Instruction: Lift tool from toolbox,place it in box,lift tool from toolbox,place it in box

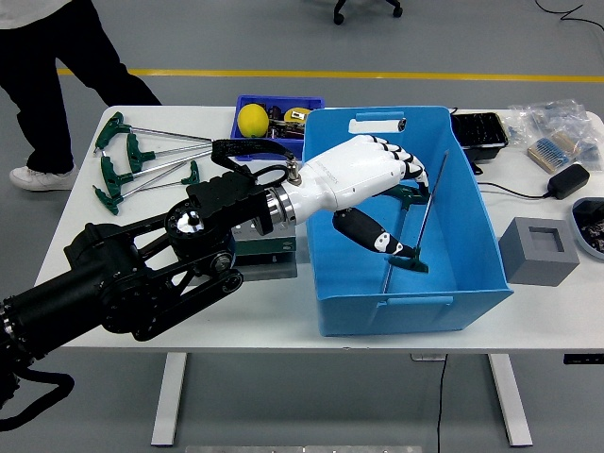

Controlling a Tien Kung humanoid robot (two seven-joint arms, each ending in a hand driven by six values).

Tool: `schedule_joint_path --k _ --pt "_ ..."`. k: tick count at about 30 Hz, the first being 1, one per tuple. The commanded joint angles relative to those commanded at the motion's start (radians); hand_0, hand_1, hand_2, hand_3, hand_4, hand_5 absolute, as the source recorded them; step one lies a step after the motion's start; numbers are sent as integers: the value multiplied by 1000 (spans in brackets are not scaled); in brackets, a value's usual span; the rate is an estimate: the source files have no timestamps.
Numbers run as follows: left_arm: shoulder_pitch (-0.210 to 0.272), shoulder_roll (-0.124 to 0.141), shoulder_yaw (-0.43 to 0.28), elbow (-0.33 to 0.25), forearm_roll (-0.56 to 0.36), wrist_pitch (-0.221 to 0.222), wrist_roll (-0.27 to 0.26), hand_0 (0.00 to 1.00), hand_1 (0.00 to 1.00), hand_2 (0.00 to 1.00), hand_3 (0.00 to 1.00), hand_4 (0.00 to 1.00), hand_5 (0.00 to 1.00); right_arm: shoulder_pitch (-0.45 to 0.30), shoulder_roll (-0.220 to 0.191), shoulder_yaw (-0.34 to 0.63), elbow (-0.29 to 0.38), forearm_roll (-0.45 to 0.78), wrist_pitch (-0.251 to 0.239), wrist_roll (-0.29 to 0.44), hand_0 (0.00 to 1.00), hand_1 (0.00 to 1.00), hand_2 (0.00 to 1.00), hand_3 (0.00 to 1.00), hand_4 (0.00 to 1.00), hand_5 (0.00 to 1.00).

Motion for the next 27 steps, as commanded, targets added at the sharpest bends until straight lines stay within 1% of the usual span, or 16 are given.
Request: schedule_joint_path --k 2,3,6,8,9,13,14,15,16,17,18,20,21,24,26,27 --pt "2 0 -14 -1 2 6 1 694 773 826 736 998 681 -1 0 1 0 -1 0 0 699 652 735 655 872 818" --pt "3 1 -21 -1 4 8 2 754 817 890 752 998 693 -1 0 1 0 -1 0 0 698 652 735 655 872 816" --pt "9 5 -41 -2 10 15 10 754 817 890 752 998 693 -2 0 0 0 1 0 1 698 652 735 655 872 816" --pt "26 9 -71 -7 6 30 17 754 817 890 752 998 693 -3 0 -3 0 7 -1 2 698 652 735 655 872 816" --pt "34 11 -85 -10 3 37 19 794 853 948 818 998 704 -3 1 -3 0 7 -2 2 699 652 735 654 872 815" --pt "105 16 -194 -35 -53 114 13 794 853 948 818 998 704 -5 2 -6 0 14 -4 4 699 652 735 654 872 815" --pt "132 19 -234 -47 -83 141 6 794 853 948 818 998 704 -6 3 -6 0 14 -4 4 699 652 735 654 872 815" --pt "157 20 -272 -56 -112 163 2 830 870 966 849 998 718 -7 3 -6 0 14 -5 4 697 652 737 654 872 815" --pt "180 20 -306 -65 -143 181 -2 830 870 966 849 998 718 -8 4 -5 0 14 -5 4 697 652 737 654 872 815" --pt "197 21 -335 -70 -172 193 -4 830 870 966 849 998 718 -8 5 -5 0 14 -5 4 697 652 737 654 872 815" --pt "223 22 -371 -81 -211 212 -9 830 870 966 849 998 718 -10 6 -3 0 12 -6 4 697 652 737 654 872 815" --pt "270 23 -440 -102 -299 234 -11 830 870 966 849 998 718 -11 8 0 0 8 -6 3 697 652 737 654 872 815" --pt "284 22 -462 -109 -338 239 -10 817 860 937 845 995 709 -12 8 1 0 6 -7 2 697 651 737 651 871 813" --pt "351 17 -546 -149 -460 240 6 817 860 937 845 995 709 -12 9 2 0 3 -7 2 697 651 737 651 871 813" --pt "387 15 -582 -170 -537 226 18 817 860 937 845 995 709 -12 10 0 0 8 -8 3 697 651 737 651 871 813" --pt "408 17 -593 -177 -582 210 20 817 849 921 839 997 749 -12 10 -2 0 11 -8 4 697 652 736 652 871 813"
